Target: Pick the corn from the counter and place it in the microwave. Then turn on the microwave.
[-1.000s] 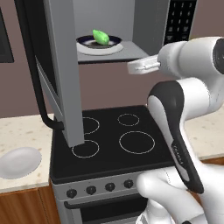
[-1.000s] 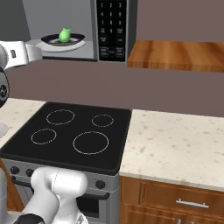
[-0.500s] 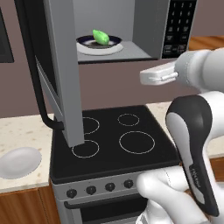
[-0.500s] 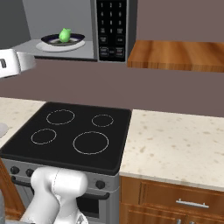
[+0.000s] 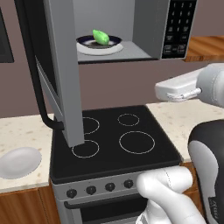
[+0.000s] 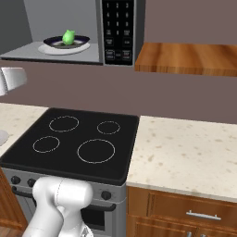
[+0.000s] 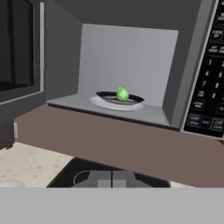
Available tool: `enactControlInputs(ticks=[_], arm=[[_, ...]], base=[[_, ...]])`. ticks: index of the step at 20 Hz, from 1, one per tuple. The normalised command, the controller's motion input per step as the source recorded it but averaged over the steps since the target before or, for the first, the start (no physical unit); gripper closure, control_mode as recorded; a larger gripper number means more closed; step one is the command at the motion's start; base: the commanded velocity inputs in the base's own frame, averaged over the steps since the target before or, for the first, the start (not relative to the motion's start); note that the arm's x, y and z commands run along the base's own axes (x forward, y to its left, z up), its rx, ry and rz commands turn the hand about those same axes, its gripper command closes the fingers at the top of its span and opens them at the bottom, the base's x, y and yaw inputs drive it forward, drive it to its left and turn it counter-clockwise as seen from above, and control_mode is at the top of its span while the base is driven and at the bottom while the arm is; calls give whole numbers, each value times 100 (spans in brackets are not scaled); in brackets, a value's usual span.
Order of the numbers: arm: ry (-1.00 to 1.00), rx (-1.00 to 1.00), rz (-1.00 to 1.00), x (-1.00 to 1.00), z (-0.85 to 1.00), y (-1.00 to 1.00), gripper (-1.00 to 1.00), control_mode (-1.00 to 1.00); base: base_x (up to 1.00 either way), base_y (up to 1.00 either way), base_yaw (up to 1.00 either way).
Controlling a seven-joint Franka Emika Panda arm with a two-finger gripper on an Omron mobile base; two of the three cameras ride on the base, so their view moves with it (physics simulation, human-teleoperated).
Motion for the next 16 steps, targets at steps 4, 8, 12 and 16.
enactControlInputs(ticks=[4, 8, 12, 16], arm=[[-2, 0, 2, -51, 0, -5, 100, -100], [-1, 0, 3, -47, 0, 0, 100, -100], [0, 0, 1, -43, 0, 0, 100, -100], [0, 0, 0, -35, 0, 0, 100, -100]], base=[[0, 0, 0], [0, 0, 0], [0, 0, 0], [0, 0, 0]])
